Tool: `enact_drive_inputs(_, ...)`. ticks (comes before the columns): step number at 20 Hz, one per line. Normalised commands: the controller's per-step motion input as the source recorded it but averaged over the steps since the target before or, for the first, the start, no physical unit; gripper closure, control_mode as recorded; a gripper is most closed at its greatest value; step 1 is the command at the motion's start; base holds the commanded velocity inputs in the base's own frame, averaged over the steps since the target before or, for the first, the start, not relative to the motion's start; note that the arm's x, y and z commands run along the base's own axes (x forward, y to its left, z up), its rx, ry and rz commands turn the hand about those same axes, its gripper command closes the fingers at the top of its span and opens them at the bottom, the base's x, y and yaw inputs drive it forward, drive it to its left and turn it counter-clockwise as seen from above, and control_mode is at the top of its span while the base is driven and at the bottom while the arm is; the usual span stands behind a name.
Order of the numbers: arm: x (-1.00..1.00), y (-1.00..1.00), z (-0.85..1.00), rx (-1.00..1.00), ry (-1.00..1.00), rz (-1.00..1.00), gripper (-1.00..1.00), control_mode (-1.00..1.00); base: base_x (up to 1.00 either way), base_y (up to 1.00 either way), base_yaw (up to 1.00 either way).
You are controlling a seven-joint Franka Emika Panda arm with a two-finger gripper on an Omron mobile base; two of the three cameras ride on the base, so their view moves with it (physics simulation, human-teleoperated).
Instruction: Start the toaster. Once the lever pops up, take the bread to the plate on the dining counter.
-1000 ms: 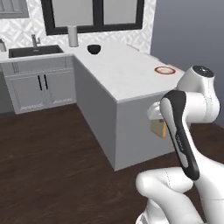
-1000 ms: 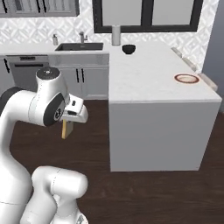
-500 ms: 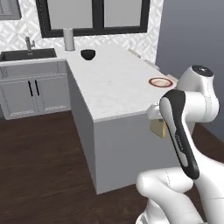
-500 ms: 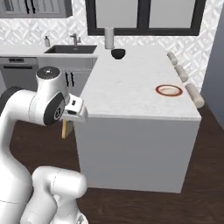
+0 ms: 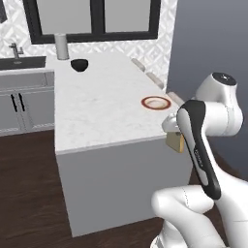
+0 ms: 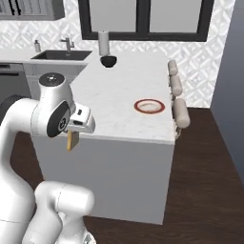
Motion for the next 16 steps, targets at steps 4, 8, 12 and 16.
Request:
enact_drive_inputs(4, 0.00, 0.00, 0.00, 0.00, 0.00, 0.00, 1.00, 1.00, 0.57, -1.00, 0.19)
enact_drive_inputs(8, 0.00, 0.00, 0.00, 0.00, 0.00, 0.00, 1.00, 1.00, 0.46, -1.00, 0.24)
enact_drive_inputs(12, 0.00, 0.00, 0.00, 0.00, 0.00, 0.00, 1.00, 1.00, 0.19, -1.00, 0.38)
enact_drive_inputs(16, 0.00, 0.00, 0.00, 0.00, 0.00, 0.00, 1.00, 1.00, 0.15, -1.00, 0.44)
